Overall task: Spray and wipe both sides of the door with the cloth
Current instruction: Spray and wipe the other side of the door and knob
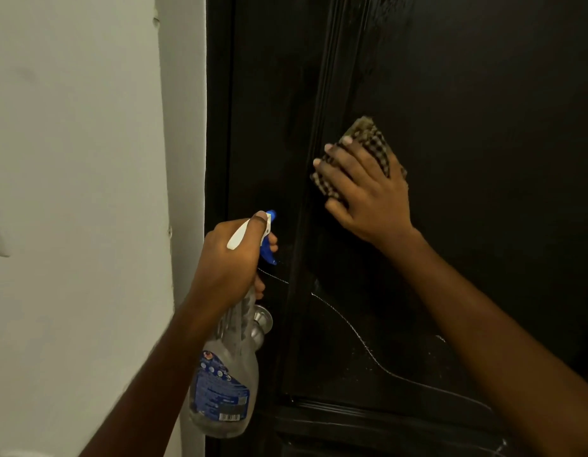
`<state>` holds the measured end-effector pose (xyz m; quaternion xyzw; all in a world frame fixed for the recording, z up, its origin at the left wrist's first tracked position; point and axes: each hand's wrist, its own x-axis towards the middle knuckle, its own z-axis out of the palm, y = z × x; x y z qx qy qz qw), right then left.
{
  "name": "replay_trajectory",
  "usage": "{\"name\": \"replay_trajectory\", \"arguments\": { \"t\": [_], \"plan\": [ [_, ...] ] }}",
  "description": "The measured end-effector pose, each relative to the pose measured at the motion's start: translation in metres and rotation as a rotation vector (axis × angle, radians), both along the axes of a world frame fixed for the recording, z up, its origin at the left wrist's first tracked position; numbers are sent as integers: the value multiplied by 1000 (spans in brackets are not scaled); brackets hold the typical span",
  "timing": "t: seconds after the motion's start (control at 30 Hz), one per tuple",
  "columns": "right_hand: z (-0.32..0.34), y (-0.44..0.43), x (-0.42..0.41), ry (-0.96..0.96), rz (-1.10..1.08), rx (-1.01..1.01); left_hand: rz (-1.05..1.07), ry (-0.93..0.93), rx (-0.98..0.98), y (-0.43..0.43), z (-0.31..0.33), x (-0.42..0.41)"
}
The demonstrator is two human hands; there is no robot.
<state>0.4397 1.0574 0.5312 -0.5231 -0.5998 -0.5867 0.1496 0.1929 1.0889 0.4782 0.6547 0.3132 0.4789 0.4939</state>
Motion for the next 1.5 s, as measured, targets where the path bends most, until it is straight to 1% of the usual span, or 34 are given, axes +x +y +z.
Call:
{"name": "replay_trajectory", "arguments": {
  "t": [0.07,0.13,0.17,0.27,0.33,0.4,0.47,0.57,0.6,0.67,0.7,0.77,0.87,0.9,0.97,1.0,1.03,1.17,1.2,1.23,1.27,1.37,1.4,1.43,1.5],
  "plan": [
    [-5,7,-10,73,36,50,5,-38,30,3,-3,-3],
    [-34,8,-11,67,76,-43,1,-92,30,4,-7,-7],
    [-52,7,-10,21,84,-135,-16,-119,27,5,-8,-10],
    [-95,-4,-4,-196,39,-406,-43,-159,26,9,-7,-16],
    [-94,-5,1,-273,27,-479,-43,-158,37,11,-4,-20],
    [-74,-1,6,-274,44,-428,-60,-153,33,12,-3,-22],
    [-38,2,9,-184,69,-265,-70,-162,25,13,-1,-21],
    [5,5,-2,-26,22,-4,-66,-146,26,17,-4,-17],
    [6,6,-8,29,2,51,-71,-153,17,17,-4,-16],
    [-10,9,-17,133,-25,86,-73,-164,1,17,-5,-13],
    [-26,9,-19,157,-35,68,-71,-165,-3,17,-7,-12],
    [-70,3,-16,115,-65,-40,-76,-169,-1,16,-10,-10],
    [-133,-15,4,-111,-108,-308,-92,-146,60,17,-16,-7],
    [-146,-21,13,-168,-107,-367,-103,-147,62,17,-18,-6],
    [-149,-30,26,-189,-93,-398,-140,-158,47,18,-21,-5],
    [-143,-34,30,-151,-94,-365,-164,-160,48,18,-23,-4],
    [-135,-36,30,-71,-104,-288,-186,-152,50,18,-24,-4],
    [-94,-22,12,438,-132,233,-272,-129,34,17,-29,1],
    [-93,-14,4,510,-125,319,-284,-115,10,17,-33,3],
    [-97,-6,-2,533,-117,362,-297,-99,-17,16,-37,5],
    [-107,-1,-6,507,-106,356,-312,-91,-40,15,-42,7],
    [-152,-6,1,269,-98,147,-268,-13,2,12,-63,12],
    [-166,-12,8,221,-102,101,-253,17,18,9,-70,13],
    [-177,-17,14,208,-109,92,-248,41,20,5,-77,13],
    [-193,-22,21,260,-123,158,-256,68,39,-1,-91,13]
  ]
}}
